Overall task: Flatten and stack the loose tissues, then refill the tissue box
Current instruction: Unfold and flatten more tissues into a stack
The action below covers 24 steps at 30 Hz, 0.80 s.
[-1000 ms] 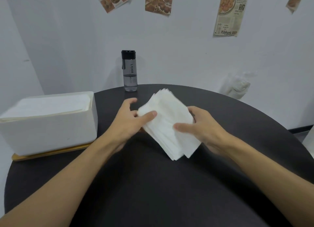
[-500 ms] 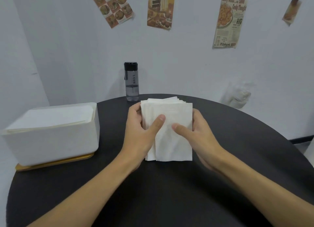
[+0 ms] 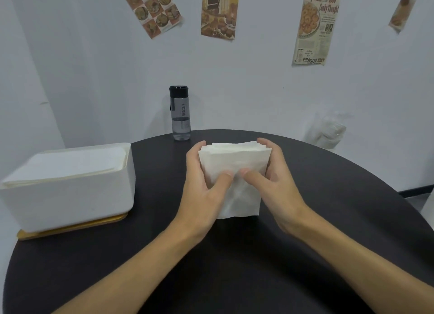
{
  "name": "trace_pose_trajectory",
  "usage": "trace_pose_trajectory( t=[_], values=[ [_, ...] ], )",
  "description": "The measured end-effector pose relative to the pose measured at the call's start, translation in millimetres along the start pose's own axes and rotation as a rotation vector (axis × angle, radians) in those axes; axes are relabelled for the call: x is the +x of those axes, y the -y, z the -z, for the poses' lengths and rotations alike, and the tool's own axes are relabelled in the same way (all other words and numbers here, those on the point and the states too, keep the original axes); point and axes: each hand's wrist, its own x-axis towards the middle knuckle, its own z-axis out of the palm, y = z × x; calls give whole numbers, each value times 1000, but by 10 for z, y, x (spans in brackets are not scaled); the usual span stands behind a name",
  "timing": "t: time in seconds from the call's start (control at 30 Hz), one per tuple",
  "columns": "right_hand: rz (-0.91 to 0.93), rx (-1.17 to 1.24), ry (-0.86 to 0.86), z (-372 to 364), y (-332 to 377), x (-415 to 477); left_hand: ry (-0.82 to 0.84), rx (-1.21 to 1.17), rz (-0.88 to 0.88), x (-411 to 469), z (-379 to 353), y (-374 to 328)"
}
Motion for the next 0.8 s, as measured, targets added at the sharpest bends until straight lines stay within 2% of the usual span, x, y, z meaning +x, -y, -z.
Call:
trace_pose_trajectory(
  t=[0.27,0.5,0.8],
  values=[
    [51,6,-17,-20,51,6,45,50,22,12,-35,33],
    [284,-349,-10,74,46,42,30,111,-8,61,6,76],
    [268,-407,-39,134,26,72,56,143,-18,28,-39,59]
  ],
)
